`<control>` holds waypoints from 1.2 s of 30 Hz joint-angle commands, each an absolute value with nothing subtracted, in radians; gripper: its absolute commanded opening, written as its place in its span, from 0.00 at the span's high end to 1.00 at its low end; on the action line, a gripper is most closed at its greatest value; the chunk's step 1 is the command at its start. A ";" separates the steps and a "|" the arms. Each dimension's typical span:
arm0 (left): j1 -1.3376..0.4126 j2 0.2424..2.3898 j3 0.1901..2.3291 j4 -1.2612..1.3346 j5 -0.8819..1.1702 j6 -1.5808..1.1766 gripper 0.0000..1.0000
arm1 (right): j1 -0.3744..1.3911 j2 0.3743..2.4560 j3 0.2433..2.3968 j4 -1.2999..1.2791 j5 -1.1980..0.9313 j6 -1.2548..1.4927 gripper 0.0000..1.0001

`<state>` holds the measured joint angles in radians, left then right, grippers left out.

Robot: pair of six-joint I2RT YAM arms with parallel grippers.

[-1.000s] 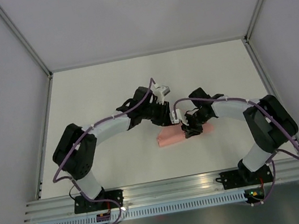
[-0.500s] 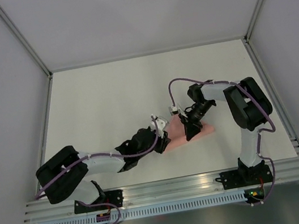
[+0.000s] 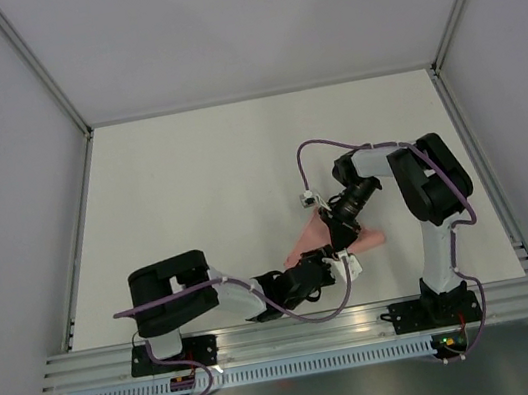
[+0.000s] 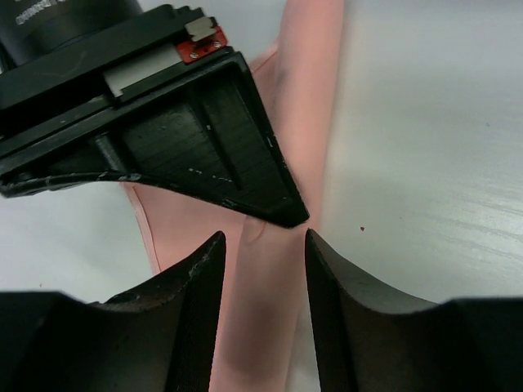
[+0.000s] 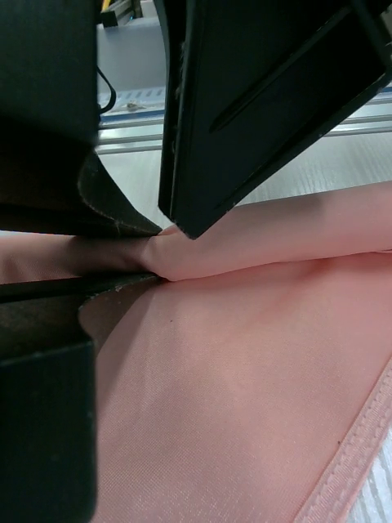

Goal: Fold the napkin, place the utensils inside, and roll it up
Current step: Roll the napkin with the utensil

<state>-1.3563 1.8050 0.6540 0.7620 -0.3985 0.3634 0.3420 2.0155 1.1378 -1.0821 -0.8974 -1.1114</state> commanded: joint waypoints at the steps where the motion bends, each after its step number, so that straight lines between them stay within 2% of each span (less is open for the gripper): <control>1: -1.370 1.847 0.701 0.804 -0.431 0.509 0.51 | 0.345 2.085 1.134 -0.985 -0.732 -1.157 0.89; 14: -1.361 1.925 0.738 0.655 -0.361 0.460 0.51 | 0.345 2.102 1.157 -1.000 -0.718 -1.150 0.88; 17: -1.355 1.927 0.738 0.626 -0.332 0.425 0.58 | 0.345 2.103 1.160 -1.000 -0.718 -1.149 0.87; 19: -1.347 1.925 0.742 0.579 -0.302 0.393 0.68 | 0.345 2.100 1.161 -0.999 -0.718 -1.147 0.86; 20: -1.344 1.927 0.745 0.565 -0.281 0.384 0.72 | 0.344 2.097 1.160 -0.997 -0.719 -1.143 0.82; 21: -1.341 1.925 0.747 0.542 -0.272 0.373 0.81 | 0.345 2.094 1.158 -0.996 -0.722 -1.143 0.80; 25: -1.331 1.911 0.733 0.525 -0.229 0.333 0.97 | 0.345 2.042 1.137 -0.956 -0.726 -1.121 0.66; 26: -1.330 1.904 0.730 0.522 -0.206 0.328 0.98 | 0.345 2.028 1.134 -0.947 -0.726 -1.115 0.60; 32: -1.301 1.901 0.727 0.469 -0.111 0.282 0.98 | 0.345 1.908 1.115 -0.899 -0.739 -1.065 0.42; 36: -1.284 1.902 0.733 0.451 -0.074 0.259 0.98 | 0.344 1.826 1.100 -0.842 -0.738 -1.000 0.38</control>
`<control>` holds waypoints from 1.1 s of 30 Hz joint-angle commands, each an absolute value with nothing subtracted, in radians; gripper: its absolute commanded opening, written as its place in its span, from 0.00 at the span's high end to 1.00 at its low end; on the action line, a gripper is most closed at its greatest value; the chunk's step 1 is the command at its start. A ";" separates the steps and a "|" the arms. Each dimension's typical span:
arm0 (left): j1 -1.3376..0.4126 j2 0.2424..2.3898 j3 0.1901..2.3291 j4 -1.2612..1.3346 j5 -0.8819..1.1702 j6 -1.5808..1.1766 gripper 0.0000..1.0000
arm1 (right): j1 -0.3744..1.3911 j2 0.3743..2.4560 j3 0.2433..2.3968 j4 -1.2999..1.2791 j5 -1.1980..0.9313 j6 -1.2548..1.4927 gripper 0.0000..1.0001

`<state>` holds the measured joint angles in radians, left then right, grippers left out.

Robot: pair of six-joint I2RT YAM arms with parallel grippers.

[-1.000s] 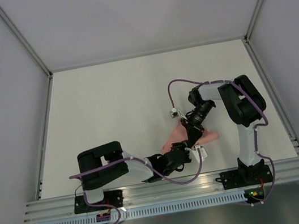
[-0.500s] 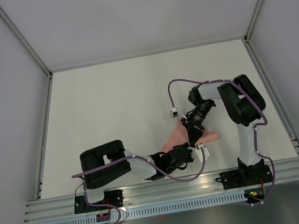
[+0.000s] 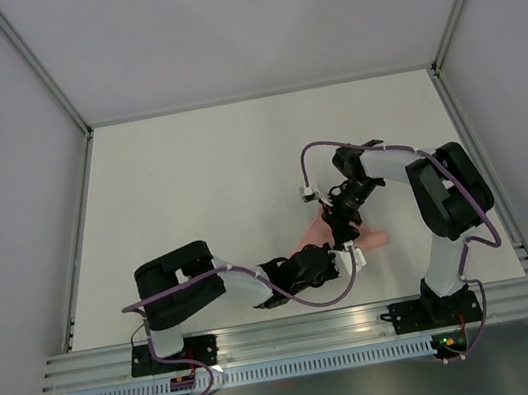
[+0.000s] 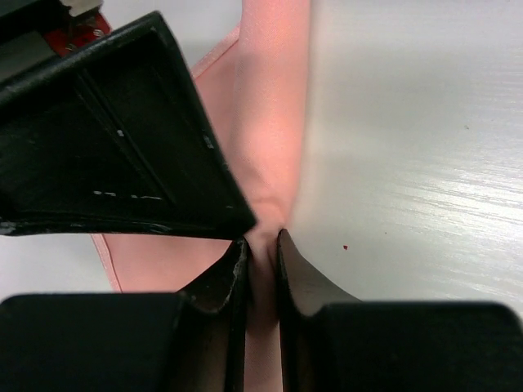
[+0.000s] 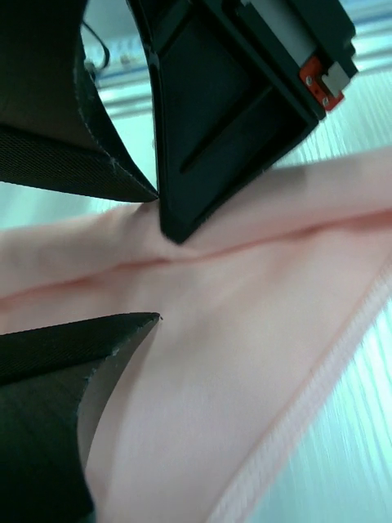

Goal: Fold the napkin, place the utensils inside, and roll it up
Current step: Roll the napkin with the utensil

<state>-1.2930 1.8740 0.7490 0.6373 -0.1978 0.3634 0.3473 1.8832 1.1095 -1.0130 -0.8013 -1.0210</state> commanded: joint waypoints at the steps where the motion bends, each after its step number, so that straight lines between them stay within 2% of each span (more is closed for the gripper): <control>1: -1.279 1.901 0.733 0.448 -0.068 0.253 0.98 | 0.342 1.791 1.095 -0.797 -0.736 -0.958 0.37; 10: -1.227 1.901 0.752 0.387 0.006 0.195 0.98 | 0.264 1.625 1.045 -0.611 -0.726 -0.799 0.33; 14: -1.158 1.891 0.772 0.325 0.147 0.138 0.98 | 0.158 1.568 1.042 -0.600 -0.774 -0.773 0.33; 19: -1.043 1.916 0.842 0.204 0.317 0.074 0.98 | 0.022 1.435 0.994 -0.633 -0.816 -0.865 0.33; 24: -0.977 1.992 0.951 0.060 0.465 0.040 0.98 | 0.011 1.277 0.875 -0.637 -0.796 -0.940 0.33; 30: -0.894 2.077 1.038 -0.041 0.607 -0.027 0.98 | 0.024 1.042 0.652 -0.526 -0.781 -0.997 0.24; 33: -0.858 2.120 1.091 -0.084 0.673 -0.066 0.98 | 0.060 1.023 0.614 -0.538 -0.790 -1.017 0.23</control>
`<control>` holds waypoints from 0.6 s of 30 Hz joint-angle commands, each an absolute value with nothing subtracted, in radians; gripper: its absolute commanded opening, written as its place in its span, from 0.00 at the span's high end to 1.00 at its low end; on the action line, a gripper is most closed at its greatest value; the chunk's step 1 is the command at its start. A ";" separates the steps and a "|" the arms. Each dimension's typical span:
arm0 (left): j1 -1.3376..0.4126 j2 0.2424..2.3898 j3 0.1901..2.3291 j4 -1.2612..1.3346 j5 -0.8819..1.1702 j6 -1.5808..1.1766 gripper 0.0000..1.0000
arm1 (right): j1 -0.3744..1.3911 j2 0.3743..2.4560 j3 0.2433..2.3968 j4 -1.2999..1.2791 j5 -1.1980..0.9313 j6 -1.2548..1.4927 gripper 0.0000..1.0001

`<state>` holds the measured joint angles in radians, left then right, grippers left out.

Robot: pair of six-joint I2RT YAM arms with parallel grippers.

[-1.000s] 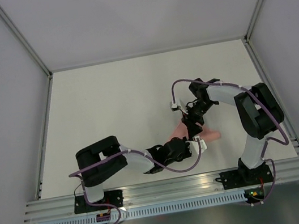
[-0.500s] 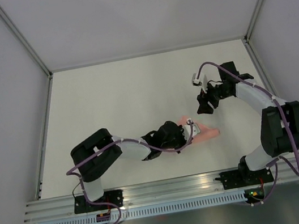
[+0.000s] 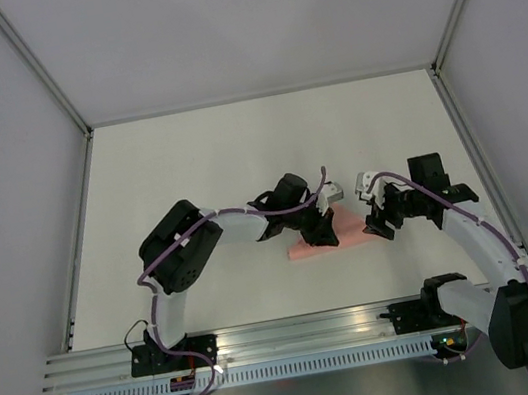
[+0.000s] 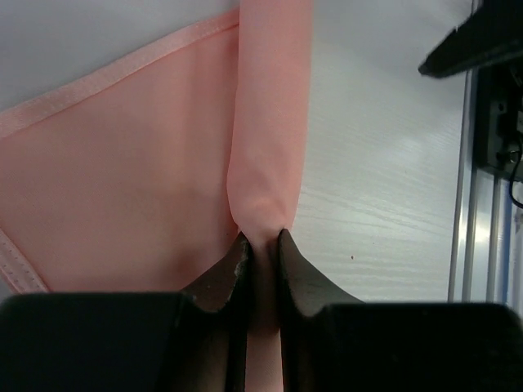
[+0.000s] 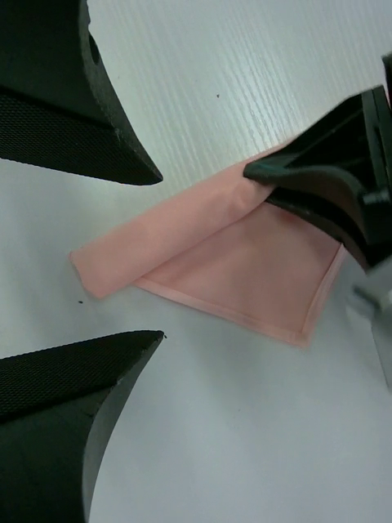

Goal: Fold the napkin, place the utensils inside, and roll it up
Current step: Roll the napkin with the utensil

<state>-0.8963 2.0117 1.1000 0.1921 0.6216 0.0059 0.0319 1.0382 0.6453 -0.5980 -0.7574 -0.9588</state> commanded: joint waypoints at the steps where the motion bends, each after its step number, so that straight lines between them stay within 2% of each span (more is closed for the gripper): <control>1: -0.850 2.132 1.101 -0.097 0.693 -0.075 0.98 | 0.073 1.025 0.606 -0.541 -0.785 -1.020 0.23; 8: -0.801 2.204 1.187 -0.150 0.785 -0.155 0.98 | 0.340 0.988 0.468 -0.347 -0.568 -0.919 0.23; 18: -0.792 2.261 1.246 -0.201 0.818 -0.184 0.97 | 0.511 1.025 0.394 -0.158 -0.368 -0.876 0.23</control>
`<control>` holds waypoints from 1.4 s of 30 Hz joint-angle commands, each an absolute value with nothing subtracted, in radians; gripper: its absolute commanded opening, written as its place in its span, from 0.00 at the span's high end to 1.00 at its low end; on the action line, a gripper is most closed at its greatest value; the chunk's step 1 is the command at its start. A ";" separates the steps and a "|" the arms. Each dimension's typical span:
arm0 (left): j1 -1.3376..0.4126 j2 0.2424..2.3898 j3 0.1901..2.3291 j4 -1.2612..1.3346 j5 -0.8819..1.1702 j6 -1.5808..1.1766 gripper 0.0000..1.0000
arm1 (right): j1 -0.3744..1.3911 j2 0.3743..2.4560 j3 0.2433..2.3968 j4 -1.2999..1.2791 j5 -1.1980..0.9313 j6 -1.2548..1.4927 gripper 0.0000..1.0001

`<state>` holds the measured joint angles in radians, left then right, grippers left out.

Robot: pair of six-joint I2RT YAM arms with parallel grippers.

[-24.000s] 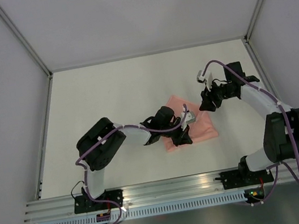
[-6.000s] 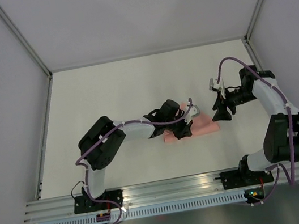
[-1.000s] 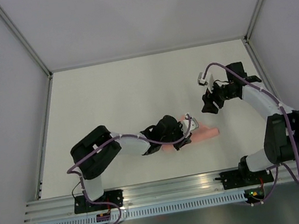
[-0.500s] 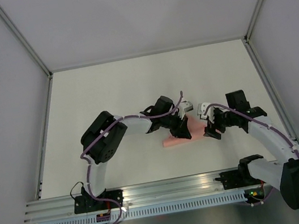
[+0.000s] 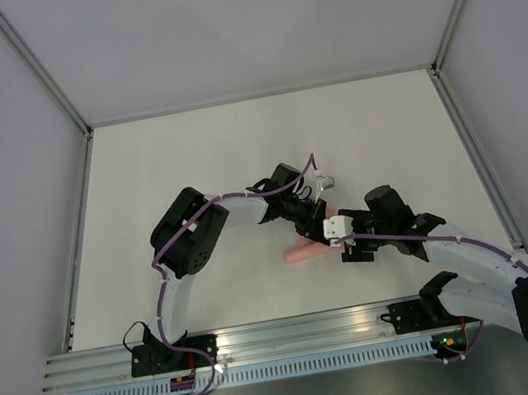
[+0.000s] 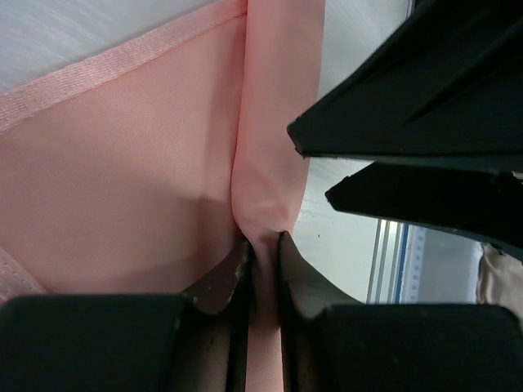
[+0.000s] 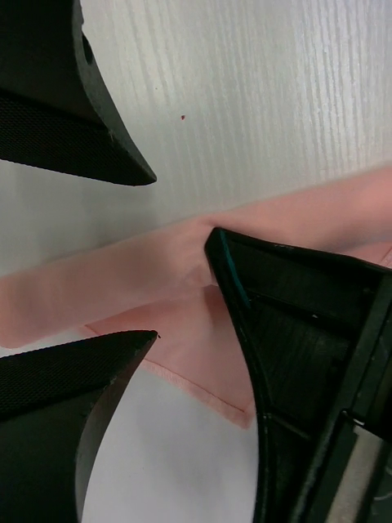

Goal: Fold the napkin, place the utensils inside, and roll it up
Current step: Roll the napkin with the utensil

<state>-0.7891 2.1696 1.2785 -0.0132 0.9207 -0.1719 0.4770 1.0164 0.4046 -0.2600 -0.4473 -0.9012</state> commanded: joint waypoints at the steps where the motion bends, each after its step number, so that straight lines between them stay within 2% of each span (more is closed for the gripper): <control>1: -0.793 2.266 1.249 -0.206 0.816 -0.187 0.97 | 0.532 1.028 0.391 -0.156 -0.364 -0.873 0.24; 6: -0.785 2.276 1.256 -0.209 0.839 -0.189 0.97 | 0.600 1.078 0.382 -0.123 -0.301 -0.862 0.26; 12: -0.785 2.273 1.256 -0.216 0.851 -0.179 0.94 | 0.632 1.158 0.387 -0.104 -0.267 -0.870 0.34; 15: -0.782 2.270 1.256 -0.219 0.862 -0.173 0.90 | 0.634 1.169 0.385 -0.104 -0.261 -0.871 0.44; 19: -0.784 2.250 1.259 -0.219 0.855 -0.172 0.73 | 0.634 1.177 0.383 -0.121 -0.261 -0.876 0.55; 21: -0.779 2.235 1.264 -0.218 0.844 -0.178 0.71 | 0.634 1.183 0.393 -0.141 -0.265 -0.874 0.66; 24: -0.770 2.200 1.267 -0.195 0.828 -0.202 0.67 | 0.632 1.196 0.406 -0.169 -0.273 -0.879 0.72; 25: -0.762 2.174 1.266 -0.184 0.827 -0.222 0.66 | 0.632 1.212 0.420 -0.181 -0.278 -0.885 0.72; 26: -0.761 2.162 1.262 -0.155 0.824 -0.236 0.57 | 0.632 1.221 0.429 -0.205 -0.285 -0.887 0.73; 27: -0.756 2.145 1.247 -0.129 0.827 -0.248 0.55 | 0.632 1.230 0.437 -0.219 -0.302 -0.890 0.75; 35: -0.736 1.967 1.128 0.118 0.729 -0.402 0.55 | 0.632 1.322 0.509 -0.339 -0.380 -0.922 0.78; 42: -0.716 1.720 0.899 0.345 0.410 -0.440 0.57 | 0.614 1.422 0.606 -0.459 -0.475 -0.966 0.79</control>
